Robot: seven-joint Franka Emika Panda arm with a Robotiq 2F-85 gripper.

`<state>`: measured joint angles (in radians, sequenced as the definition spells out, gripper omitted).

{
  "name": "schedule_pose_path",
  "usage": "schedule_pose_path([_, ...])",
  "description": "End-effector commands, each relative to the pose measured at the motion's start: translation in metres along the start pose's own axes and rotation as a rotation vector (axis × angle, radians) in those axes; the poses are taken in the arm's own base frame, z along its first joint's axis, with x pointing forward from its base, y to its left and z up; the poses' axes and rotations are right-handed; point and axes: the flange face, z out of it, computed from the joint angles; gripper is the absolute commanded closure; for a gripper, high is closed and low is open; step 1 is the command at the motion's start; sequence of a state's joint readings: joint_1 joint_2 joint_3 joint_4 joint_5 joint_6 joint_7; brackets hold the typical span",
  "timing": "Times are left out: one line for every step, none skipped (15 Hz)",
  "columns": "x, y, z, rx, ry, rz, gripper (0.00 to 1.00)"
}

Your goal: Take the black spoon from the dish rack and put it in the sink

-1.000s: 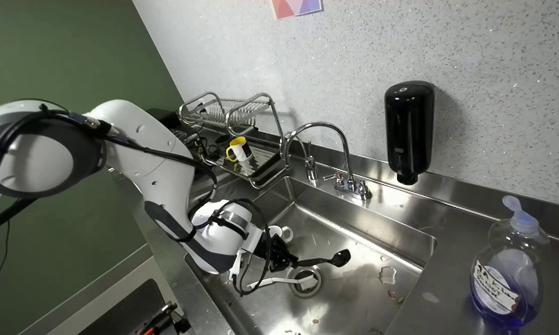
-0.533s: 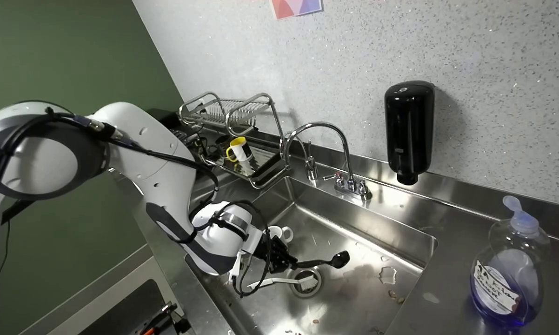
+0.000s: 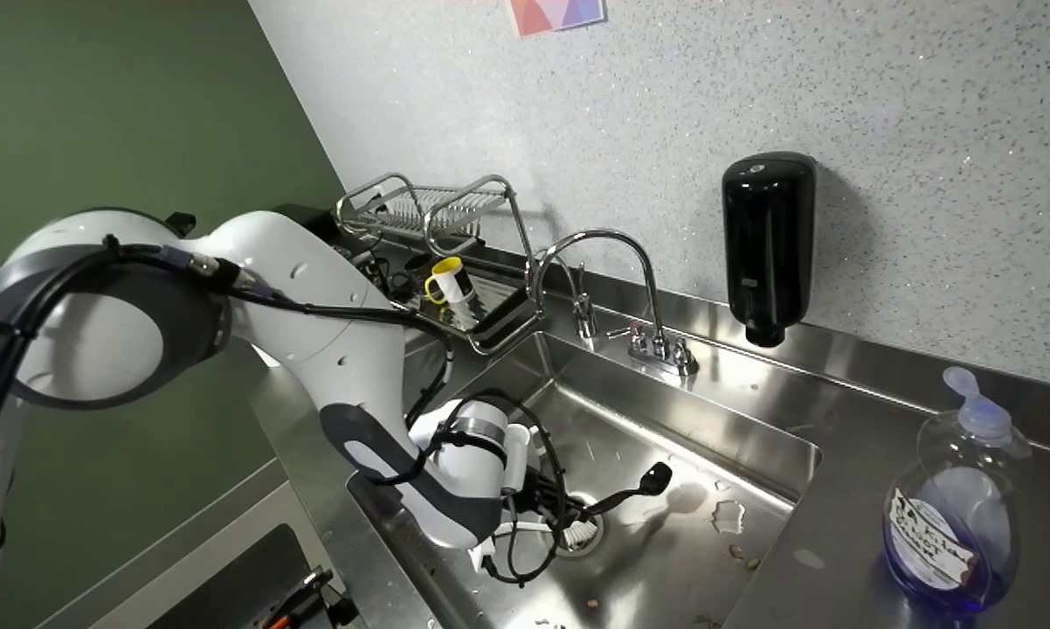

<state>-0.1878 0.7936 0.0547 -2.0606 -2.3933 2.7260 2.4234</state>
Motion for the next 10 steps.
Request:
schedule_pose_path([0.003,0.015,0.028,0.15,-0.008,-0.123,0.95])
schedule_pose_path([0.0,0.019,0.037,0.194,-0.022,-0.139,0.95])
schedule_pose_path([0.015,0.005,0.037,0.231,-0.029,-0.139,0.95])
schedule_pose_path([0.008,0.01,0.045,0.247,-0.065,-0.131,0.95])
schedule_pose_path([0.005,0.012,0.049,0.265,-0.086,-0.136,0.95])
schedule_pose_path([-0.001,0.018,0.057,0.278,-0.11,-0.134,0.95])
schedule_pose_path([-0.007,0.026,0.062,0.281,-0.131,-0.133,0.95])
schedule_pose_path([-0.014,0.034,0.067,0.279,-0.155,-0.123,0.95])
schedule_pose_path([-0.019,0.042,0.07,0.274,-0.172,-0.113,0.95])
schedule_pose_path([-0.024,0.05,0.072,0.263,-0.189,-0.097,0.95])
